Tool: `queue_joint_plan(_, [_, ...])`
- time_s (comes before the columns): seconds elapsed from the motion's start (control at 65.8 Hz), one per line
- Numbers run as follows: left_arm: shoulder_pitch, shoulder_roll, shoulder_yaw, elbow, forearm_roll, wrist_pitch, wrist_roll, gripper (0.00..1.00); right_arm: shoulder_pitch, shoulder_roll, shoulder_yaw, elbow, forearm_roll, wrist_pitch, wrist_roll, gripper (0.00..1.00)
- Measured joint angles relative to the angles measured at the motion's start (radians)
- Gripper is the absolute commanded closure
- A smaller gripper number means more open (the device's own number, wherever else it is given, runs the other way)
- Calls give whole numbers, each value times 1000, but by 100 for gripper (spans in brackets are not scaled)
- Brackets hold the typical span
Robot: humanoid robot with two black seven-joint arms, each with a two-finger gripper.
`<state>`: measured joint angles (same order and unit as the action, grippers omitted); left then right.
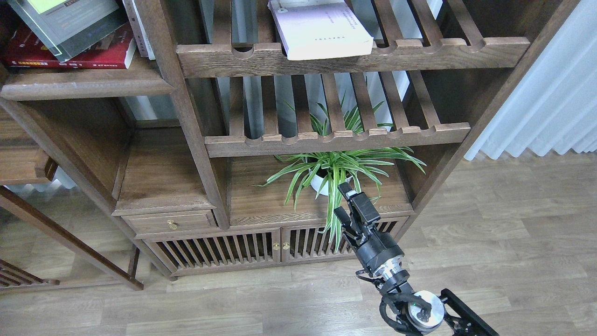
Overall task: Organize books on shelf
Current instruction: 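Push the green-and-white book onto the upper shelf beside the red books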
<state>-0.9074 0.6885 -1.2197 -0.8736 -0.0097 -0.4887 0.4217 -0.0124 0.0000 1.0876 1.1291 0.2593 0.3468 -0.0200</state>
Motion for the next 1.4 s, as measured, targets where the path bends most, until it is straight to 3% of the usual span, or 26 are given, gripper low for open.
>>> queue_joint_plan(0.289, [-11,-8,0,34,0,0,-2,78,-4,0,0,1,0,0,-2,1])
queue_joint_plan(0.38, [-13,-16,0,37,0,0,-2,61,-4,0,0,1,0,0,-2,1])
queue_joint_plan(0.395, [-15,-20,0,38,1,0,-2,51,-4,0,0,1,0,0,-2,1])
queue_joint_plan(0.471, [-16,-21,0,39,1,0,-2,37,-4,0,0,1,0,0,-2,1])
queue_joint_plan(0.592, [-19,-21,0,45,1,0,-1,26,-4,0,0,1,0,0,-2,1])
queue_joint_plan(0.927, [-57,-19,0,80,1,0,2,22,-5,0,-1,0,0,0,-2,1])
queue_joint_plan(1.398, [-242,-19,2,189,0,0,1,15,-5,0,-3,0,0,0,-3,1])
